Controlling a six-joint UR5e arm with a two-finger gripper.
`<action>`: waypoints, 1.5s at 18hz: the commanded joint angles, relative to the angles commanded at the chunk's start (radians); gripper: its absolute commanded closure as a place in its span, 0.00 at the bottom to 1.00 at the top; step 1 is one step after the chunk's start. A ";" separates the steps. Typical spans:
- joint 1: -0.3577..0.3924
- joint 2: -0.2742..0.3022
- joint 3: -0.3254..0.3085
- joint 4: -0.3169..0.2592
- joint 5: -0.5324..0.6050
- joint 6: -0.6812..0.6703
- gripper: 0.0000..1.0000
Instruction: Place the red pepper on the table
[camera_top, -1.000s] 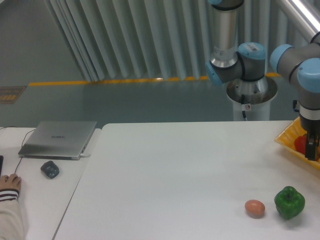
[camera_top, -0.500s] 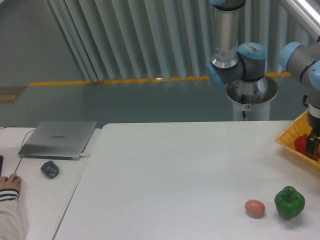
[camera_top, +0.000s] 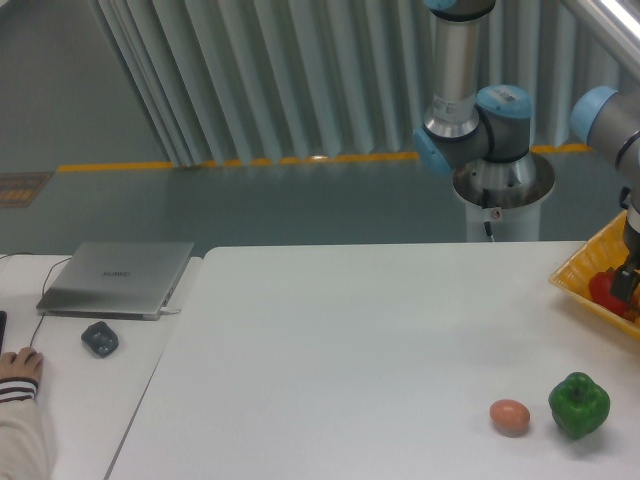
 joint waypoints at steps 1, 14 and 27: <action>-0.005 0.000 0.000 0.000 0.000 -0.003 0.00; -0.006 -0.005 -0.035 -0.002 -0.032 -0.017 0.00; 0.035 -0.015 -0.051 0.003 -0.064 -0.031 0.00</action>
